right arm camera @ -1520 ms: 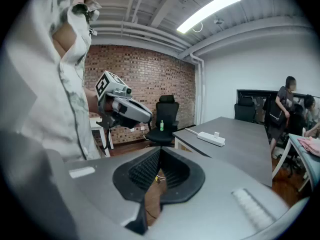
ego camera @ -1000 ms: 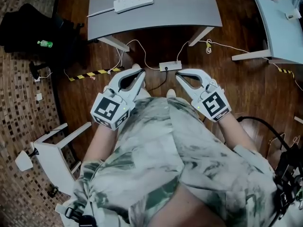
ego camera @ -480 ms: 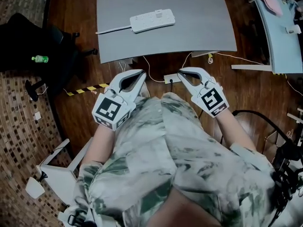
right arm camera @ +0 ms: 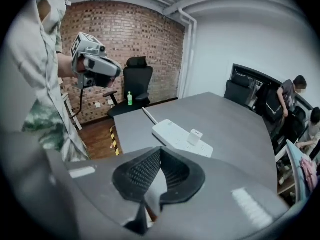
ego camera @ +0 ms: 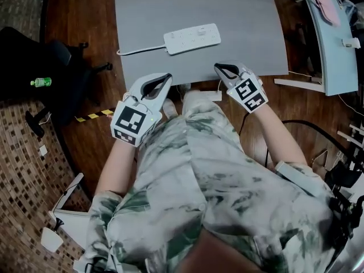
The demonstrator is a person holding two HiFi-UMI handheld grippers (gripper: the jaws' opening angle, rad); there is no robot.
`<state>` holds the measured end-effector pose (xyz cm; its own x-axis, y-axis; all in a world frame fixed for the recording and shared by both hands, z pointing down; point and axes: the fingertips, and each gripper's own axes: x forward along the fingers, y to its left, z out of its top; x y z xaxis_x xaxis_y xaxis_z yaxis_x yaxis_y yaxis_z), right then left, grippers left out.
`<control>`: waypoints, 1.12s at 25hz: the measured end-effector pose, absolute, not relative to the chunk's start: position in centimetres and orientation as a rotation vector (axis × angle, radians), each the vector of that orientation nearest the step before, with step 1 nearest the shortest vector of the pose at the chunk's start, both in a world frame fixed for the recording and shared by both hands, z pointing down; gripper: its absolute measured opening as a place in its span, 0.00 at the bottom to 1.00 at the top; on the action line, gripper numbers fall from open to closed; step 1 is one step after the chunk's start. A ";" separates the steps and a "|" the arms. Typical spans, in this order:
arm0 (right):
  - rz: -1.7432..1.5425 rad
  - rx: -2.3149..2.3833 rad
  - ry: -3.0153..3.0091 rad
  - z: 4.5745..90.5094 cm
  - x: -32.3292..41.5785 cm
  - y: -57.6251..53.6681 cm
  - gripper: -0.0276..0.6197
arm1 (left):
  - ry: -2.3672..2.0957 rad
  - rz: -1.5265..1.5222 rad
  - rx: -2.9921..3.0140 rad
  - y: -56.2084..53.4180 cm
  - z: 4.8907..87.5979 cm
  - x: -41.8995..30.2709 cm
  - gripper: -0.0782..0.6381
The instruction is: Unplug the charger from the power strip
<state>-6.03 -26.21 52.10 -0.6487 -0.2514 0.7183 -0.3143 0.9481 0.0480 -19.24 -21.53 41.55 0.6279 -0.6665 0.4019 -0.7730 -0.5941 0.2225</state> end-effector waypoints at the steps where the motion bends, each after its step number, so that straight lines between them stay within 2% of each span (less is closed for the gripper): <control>1: 0.098 0.395 -2.287 53.1 -6.0 -27.7 0.05 | -1.131 0.408 2.476 -22.6 42.1 -19.0 0.11; 3: 0.079 0.384 -2.253 55.0 -6.3 -30.6 0.05 | -1.102 0.447 2.469 -24.7 43.3 -18.5 0.12; 4: 0.072 0.375 -2.241 55.8 -6.5 -31.9 0.05 | -1.093 0.470 2.464 -25.7 43.8 -18.3 0.16; 12: 0.039 0.250 -2.156 61.0 -8.3 -36.9 0.05 | -1.006 0.697 2.411 -33.4 49.9 -16.4 0.26; 28: 0.075 0.177 -2.182 62.2 -8.9 -36.9 0.04 | -0.774 1.122 2.458 -38.6 58.9 -10.5 0.30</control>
